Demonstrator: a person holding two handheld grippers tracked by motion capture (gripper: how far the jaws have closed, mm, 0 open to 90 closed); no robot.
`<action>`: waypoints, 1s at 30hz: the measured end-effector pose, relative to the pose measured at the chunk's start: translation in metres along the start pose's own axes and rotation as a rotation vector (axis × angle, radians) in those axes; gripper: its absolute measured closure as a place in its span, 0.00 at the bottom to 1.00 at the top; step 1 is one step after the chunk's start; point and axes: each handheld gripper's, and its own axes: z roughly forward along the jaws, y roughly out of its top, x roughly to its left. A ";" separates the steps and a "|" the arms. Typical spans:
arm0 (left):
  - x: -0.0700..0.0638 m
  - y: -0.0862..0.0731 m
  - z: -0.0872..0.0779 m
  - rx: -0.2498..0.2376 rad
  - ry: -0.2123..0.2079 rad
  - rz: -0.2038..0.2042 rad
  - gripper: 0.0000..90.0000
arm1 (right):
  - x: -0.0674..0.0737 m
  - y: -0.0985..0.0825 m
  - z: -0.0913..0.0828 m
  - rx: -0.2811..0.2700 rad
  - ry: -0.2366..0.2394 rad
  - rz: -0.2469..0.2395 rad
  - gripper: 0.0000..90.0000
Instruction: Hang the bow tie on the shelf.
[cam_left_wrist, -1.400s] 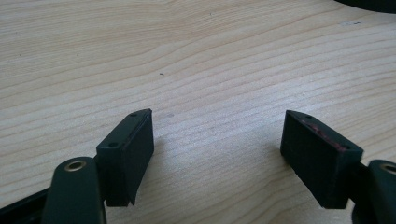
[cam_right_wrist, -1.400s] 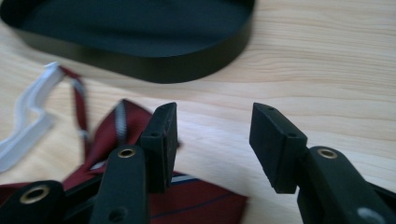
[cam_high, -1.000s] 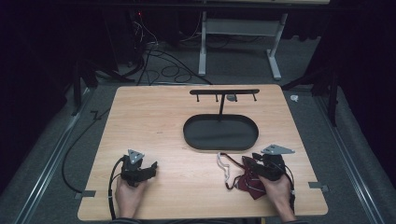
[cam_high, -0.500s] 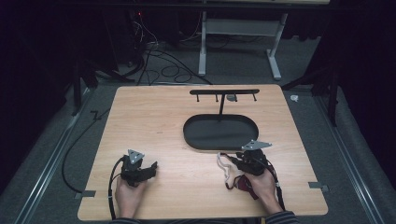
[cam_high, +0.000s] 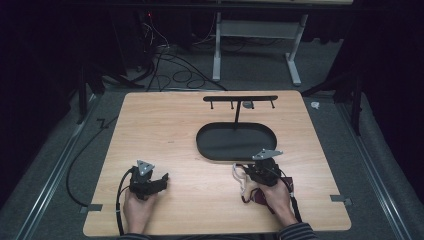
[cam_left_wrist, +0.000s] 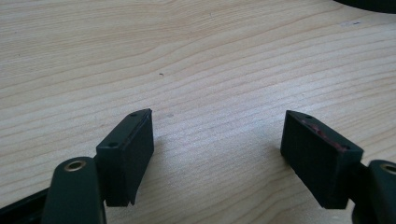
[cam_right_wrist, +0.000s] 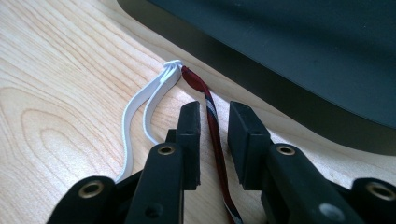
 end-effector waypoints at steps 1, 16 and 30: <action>0.000 0.000 0.000 0.000 0.000 0.000 0.29 | 0.000 0.000 0.001 0.007 -0.003 -0.003 0.87; 0.000 0.000 0.000 0.000 0.000 -0.001 0.29 | 0.002 -0.003 0.002 0.010 -0.014 -0.035 1.00; 0.000 0.000 0.000 0.000 -0.001 0.000 0.29 | -0.003 -0.004 -0.016 -0.049 -0.009 -0.017 1.00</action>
